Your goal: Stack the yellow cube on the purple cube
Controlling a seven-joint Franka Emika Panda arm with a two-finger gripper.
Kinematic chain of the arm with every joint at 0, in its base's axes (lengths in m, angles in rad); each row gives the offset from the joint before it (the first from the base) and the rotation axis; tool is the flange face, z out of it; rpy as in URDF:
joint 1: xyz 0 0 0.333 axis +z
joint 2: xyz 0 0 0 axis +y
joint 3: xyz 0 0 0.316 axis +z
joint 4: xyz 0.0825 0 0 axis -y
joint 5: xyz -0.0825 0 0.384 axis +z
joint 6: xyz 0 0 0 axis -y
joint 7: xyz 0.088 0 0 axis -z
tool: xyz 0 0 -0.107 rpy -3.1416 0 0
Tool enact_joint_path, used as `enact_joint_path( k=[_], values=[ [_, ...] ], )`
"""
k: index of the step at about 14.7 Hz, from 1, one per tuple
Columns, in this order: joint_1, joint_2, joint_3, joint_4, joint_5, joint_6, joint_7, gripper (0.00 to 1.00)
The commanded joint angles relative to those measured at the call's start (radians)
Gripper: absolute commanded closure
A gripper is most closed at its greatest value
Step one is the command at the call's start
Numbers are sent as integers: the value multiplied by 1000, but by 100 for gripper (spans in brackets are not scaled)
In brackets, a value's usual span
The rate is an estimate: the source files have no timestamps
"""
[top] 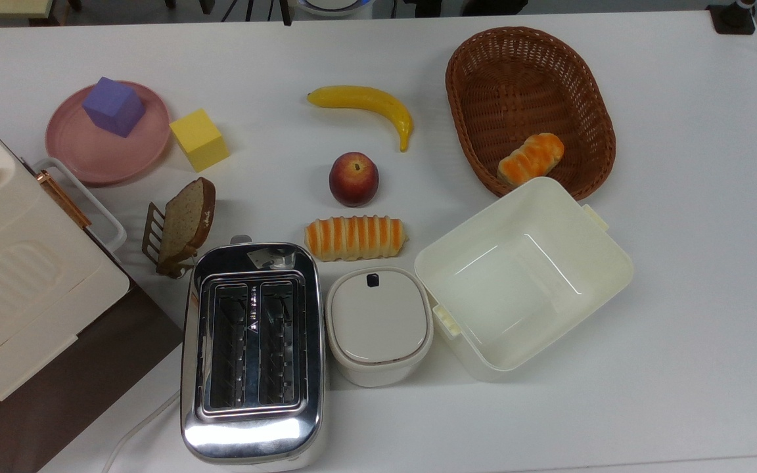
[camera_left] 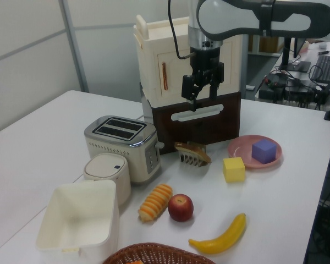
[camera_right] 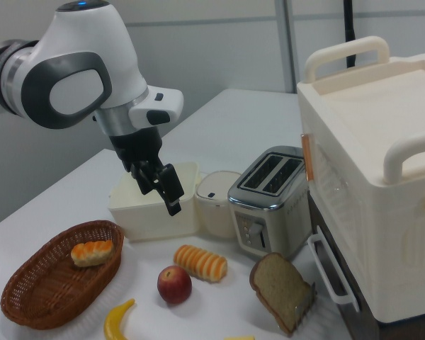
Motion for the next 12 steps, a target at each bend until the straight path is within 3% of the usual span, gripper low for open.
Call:
enact_joint_path(
  k=[1,5,10,12],
  values=[
    [1,-40,-10,-21,21,-57,-18,0],
    [-2,-80,-10,-99,21,-45,-9,0],
    [-27,-146,-7,-329,12,198,261,0],
    [-50,-143,-9,-380,-2,241,320,0]
  ],
)
